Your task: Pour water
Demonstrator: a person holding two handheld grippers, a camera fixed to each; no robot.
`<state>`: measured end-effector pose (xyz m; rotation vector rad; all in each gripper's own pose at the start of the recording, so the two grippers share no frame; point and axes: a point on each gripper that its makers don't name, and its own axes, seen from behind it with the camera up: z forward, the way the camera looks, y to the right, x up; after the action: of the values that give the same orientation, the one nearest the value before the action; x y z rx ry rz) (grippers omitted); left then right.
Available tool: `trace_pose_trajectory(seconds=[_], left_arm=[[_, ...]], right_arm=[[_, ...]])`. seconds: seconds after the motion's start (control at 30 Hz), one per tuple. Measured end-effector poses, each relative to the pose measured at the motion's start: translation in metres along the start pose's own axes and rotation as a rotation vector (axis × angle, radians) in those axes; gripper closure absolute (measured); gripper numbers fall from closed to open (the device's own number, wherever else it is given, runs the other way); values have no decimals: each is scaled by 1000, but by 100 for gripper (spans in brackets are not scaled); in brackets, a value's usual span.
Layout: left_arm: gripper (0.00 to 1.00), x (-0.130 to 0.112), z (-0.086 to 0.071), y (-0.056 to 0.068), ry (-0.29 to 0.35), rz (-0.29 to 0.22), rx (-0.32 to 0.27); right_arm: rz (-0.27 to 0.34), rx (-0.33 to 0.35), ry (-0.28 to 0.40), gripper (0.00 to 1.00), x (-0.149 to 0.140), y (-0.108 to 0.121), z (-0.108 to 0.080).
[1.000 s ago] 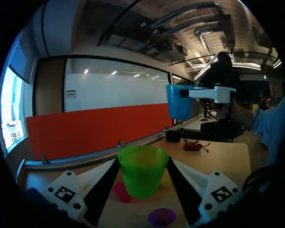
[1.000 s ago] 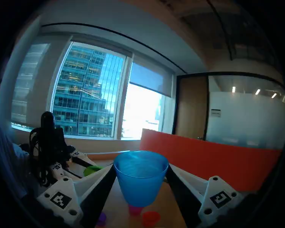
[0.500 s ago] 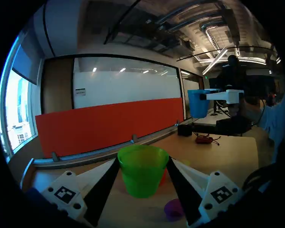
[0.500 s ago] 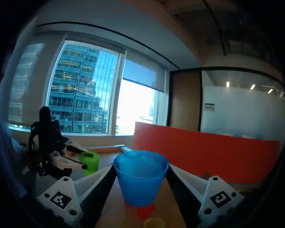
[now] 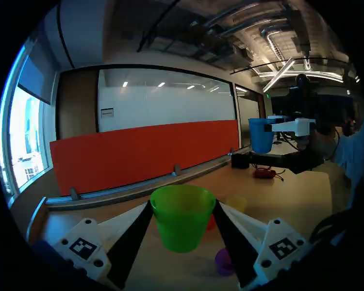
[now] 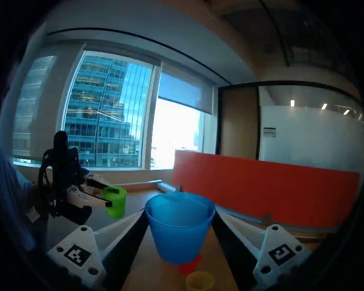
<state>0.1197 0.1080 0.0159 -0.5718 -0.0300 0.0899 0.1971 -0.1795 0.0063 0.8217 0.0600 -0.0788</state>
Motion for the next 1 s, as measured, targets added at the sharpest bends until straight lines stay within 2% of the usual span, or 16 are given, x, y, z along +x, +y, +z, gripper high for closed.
trace_pose_trajectory(seconds=[0.27, 0.53, 1.0], left_arm=[[13, -23, -4, -4, -54, -20, -6], [13, -50, -7, -5, -125, -15, -15], [13, -95, -3, 1, -250, -14, -47]], right_arm=[[8, 34, -32, 9, -23, -7, 2], [14, 68, -80, 9, -51, -12, 5], [12, 89, -216, 9, -116, -13, 4]])
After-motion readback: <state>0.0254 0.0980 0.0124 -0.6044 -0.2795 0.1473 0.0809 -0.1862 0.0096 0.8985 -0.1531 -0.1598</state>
